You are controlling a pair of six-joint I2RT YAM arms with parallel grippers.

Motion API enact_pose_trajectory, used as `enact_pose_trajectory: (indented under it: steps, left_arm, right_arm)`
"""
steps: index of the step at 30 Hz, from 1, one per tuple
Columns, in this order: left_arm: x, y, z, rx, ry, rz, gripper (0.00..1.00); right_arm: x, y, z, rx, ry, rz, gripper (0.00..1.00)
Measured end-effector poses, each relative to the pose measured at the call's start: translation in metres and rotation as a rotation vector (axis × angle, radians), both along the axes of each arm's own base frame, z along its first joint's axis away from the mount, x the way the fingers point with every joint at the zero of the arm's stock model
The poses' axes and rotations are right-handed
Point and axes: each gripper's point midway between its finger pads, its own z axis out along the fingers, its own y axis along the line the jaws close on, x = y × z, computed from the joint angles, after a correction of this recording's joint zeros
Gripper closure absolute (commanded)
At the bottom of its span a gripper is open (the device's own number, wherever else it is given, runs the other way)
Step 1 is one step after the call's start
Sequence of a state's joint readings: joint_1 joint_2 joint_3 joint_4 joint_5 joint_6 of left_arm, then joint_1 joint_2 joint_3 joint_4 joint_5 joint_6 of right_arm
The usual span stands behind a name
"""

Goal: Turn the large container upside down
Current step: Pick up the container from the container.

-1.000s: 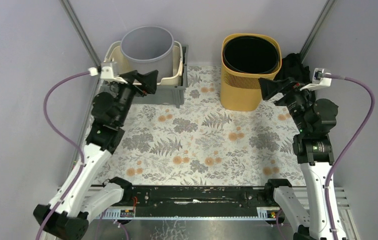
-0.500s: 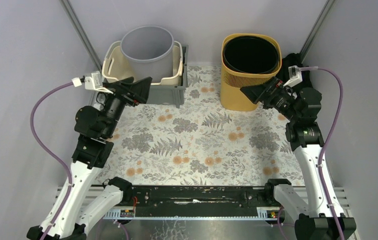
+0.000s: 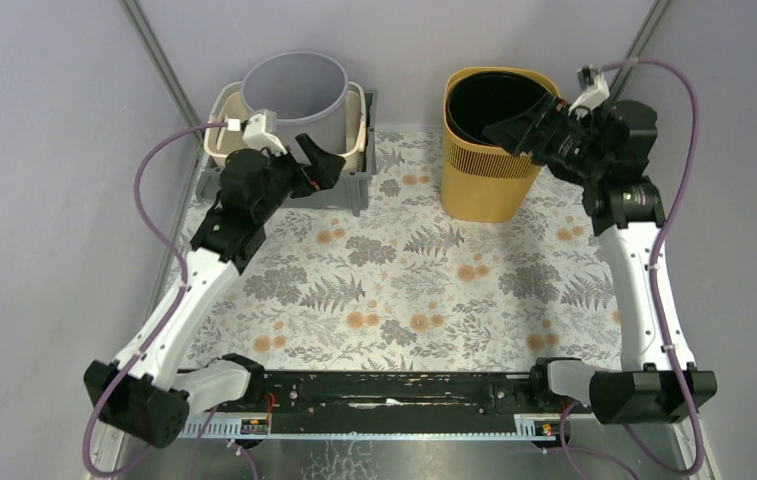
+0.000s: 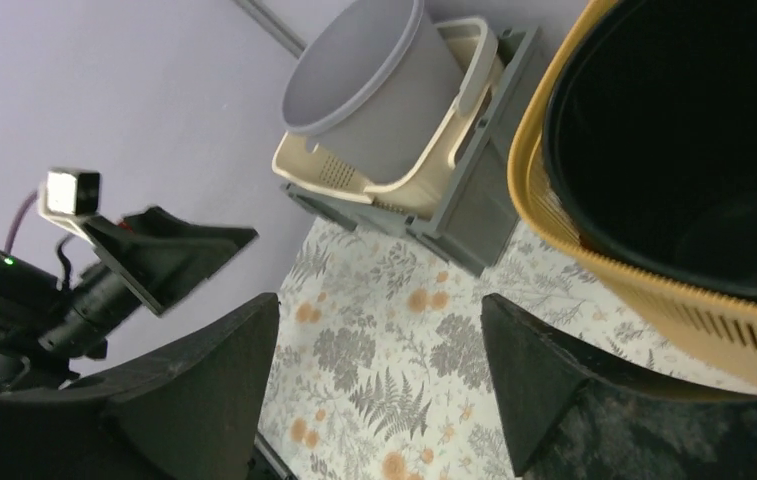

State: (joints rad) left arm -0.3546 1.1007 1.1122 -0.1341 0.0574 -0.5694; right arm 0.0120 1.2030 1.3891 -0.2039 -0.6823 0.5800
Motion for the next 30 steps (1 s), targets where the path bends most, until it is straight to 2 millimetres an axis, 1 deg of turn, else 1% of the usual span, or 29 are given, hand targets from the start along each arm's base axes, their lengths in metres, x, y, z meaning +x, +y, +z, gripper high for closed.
enact_pose_trajectory:
  steps: [2,4,7,10,11,14,16,18,20,24,28,30]
  left_arm:
    - [0.006,-0.007,-0.017,0.030,0.064,-0.028,0.00]
    - [0.008,-0.013,-0.030,0.055,0.107,-0.052,0.00]
    - [0.006,-0.021,-0.046,0.096,0.157,-0.090,0.00]
    - [0.004,-0.028,-0.053,0.132,0.190,-0.126,0.00]
    - [0.005,-0.031,-0.054,0.141,0.195,-0.134,0.00]
    - [0.004,-0.038,-0.061,0.164,0.210,-0.155,0.00]
    - [0.001,-0.042,-0.067,0.183,0.226,-0.172,0.00]
    - [-0.003,-0.047,-0.072,0.199,0.236,-0.186,0.00]
    - [-0.005,-0.051,-0.074,0.209,0.239,-0.201,0.00]
    - [-0.007,-0.054,-0.075,0.222,0.235,-0.210,0.00]
    - [-0.006,-0.056,-0.079,0.232,0.238,-0.212,0.00]
    - [-0.005,-0.056,-0.081,0.236,0.244,-0.210,0.00]
  right_arm:
    - [0.011,-0.005,0.011,-0.041,-0.022,-0.025,0.36]
    - [0.026,-0.010,0.019,-0.077,-0.042,-0.056,0.39]
    - [0.050,-0.012,0.014,-0.130,-0.025,-0.088,0.40]
    - [0.075,-0.002,-0.006,-0.184,0.019,-0.082,0.40]
    - [0.084,0.004,-0.016,-0.206,0.042,-0.074,0.40]
    - [0.101,0.022,-0.046,-0.273,0.110,-0.051,0.41]
    - [0.111,0.034,-0.062,-0.323,0.143,-0.040,0.45]
    - [0.119,0.041,-0.072,-0.367,0.161,-0.041,0.52]
    - [0.126,0.045,-0.078,-0.410,0.170,-0.054,0.53]
    - [0.133,0.040,-0.077,-0.474,0.164,-0.096,0.54]
    - [0.138,0.030,-0.073,-0.530,0.149,-0.146,0.60]
    - [0.138,0.027,-0.075,-0.553,0.153,-0.158,0.61]
